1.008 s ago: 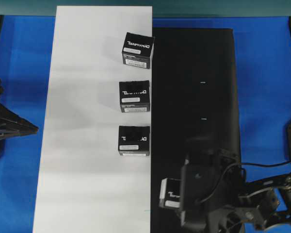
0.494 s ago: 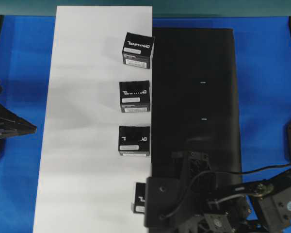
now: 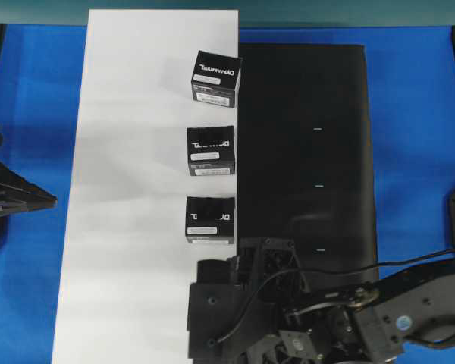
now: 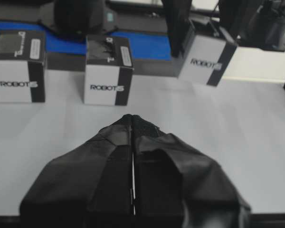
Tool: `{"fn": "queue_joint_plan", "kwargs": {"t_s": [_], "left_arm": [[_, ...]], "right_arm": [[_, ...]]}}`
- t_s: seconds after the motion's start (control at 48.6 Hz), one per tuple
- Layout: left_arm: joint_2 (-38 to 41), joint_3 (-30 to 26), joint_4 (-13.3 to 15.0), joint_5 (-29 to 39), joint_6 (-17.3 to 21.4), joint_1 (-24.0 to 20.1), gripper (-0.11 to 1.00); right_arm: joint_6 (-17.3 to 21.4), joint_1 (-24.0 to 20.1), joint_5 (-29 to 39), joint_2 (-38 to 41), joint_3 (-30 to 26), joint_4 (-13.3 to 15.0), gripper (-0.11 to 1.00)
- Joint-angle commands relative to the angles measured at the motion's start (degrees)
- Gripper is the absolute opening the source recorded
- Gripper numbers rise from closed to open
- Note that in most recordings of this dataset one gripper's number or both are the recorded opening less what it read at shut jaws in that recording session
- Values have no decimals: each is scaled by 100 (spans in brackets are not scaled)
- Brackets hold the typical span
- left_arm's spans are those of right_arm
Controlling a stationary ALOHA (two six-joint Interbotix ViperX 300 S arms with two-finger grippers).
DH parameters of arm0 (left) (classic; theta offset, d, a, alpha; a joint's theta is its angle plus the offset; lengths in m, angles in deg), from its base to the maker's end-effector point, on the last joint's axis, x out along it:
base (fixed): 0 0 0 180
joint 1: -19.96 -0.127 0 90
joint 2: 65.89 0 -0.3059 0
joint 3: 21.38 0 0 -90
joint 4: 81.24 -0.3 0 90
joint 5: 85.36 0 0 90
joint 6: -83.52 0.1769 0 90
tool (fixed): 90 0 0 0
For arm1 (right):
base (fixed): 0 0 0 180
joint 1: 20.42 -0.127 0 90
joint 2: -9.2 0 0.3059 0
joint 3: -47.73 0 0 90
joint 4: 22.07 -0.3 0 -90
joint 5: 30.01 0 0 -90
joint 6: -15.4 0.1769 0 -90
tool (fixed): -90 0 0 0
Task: Place the box from the black base onto the white base.
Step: 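Lift the box with the right gripper and carry it left toward the white base, then lower the held box onto the white base below the other boxes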
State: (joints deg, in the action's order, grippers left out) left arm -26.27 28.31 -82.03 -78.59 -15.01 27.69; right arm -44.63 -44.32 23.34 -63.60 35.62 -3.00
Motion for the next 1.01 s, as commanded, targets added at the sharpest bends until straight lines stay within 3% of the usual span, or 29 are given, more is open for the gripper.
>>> {"fn": "queue_joint_plan", "kwargs": {"t_s": [0.0,0.988], "left_arm": [[26,-158,-18,-26,0,18,-5],[0,-167,-18,-26,0,18,-5]], "right_arm": [[-35,35,-62,132,-62,-9,58],[-53,35,-9,378,-62,-62,56]]}}
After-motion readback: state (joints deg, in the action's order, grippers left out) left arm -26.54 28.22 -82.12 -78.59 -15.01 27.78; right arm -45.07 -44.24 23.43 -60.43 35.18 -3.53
